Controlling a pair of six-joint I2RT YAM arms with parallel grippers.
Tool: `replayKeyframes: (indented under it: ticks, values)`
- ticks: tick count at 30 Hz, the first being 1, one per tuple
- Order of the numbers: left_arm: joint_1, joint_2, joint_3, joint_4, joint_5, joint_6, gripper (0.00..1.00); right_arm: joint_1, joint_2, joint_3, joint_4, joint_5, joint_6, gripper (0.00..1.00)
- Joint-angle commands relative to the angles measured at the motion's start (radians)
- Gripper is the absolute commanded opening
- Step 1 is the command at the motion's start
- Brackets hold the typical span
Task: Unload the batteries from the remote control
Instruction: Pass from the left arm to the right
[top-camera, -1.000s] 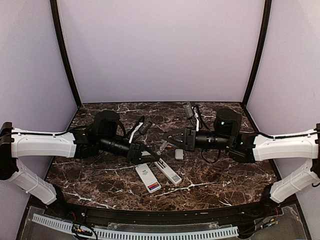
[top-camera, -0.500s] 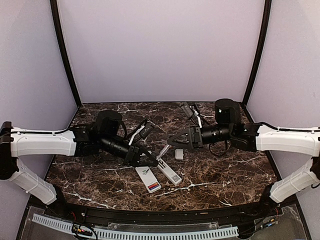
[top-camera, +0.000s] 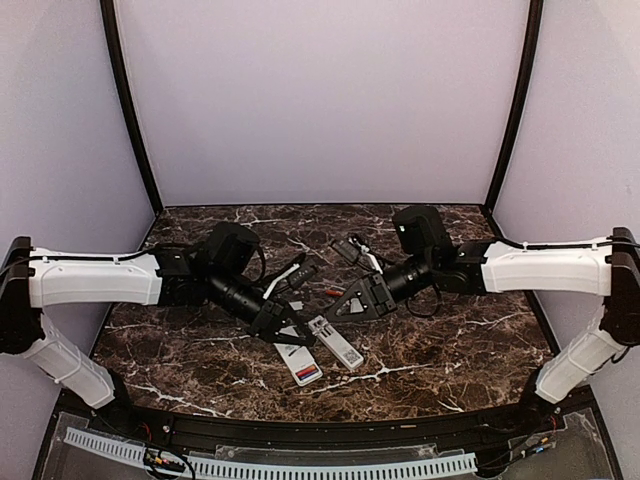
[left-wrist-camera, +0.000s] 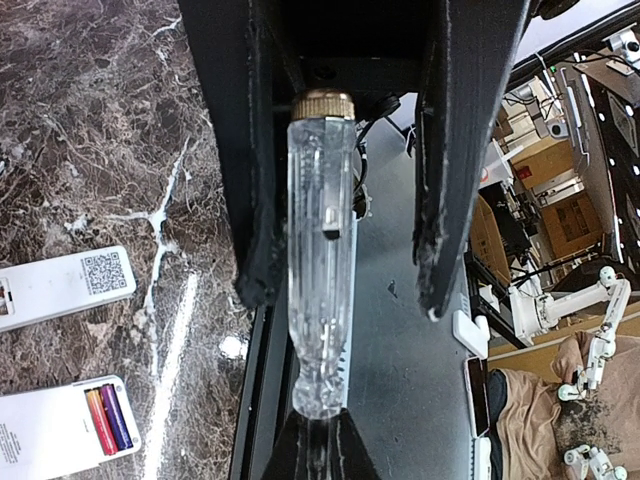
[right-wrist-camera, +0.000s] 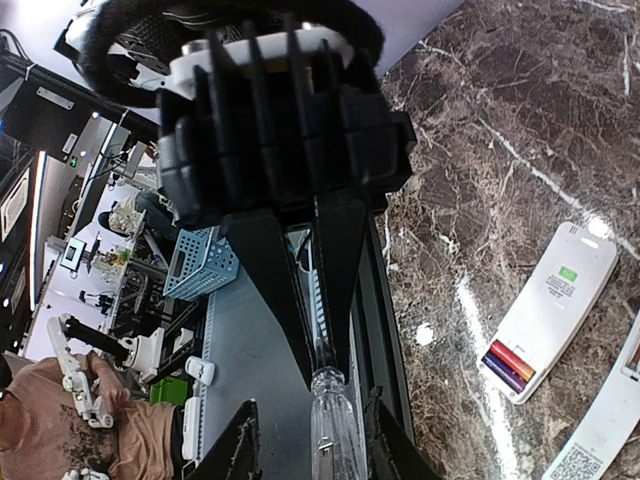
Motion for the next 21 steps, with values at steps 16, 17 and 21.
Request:
replayKeyframes:
  ticks: [16,17,21]
  values:
    - [-0.006,0.016,0.004,-0.021,0.060,0.013,0.00,0.044,0.100,0.098,-0.153,-0.055,-0.127,0.25]
    - [-0.006,0.016,0.003,-0.020,0.061,0.011,0.00,0.045,0.101,0.097,-0.154,-0.051,-0.128,0.22]
    - [-0.006,0.013,-0.001,-0.015,0.061,0.005,0.00,0.045,0.097,0.095,-0.142,-0.038,-0.125,0.04]
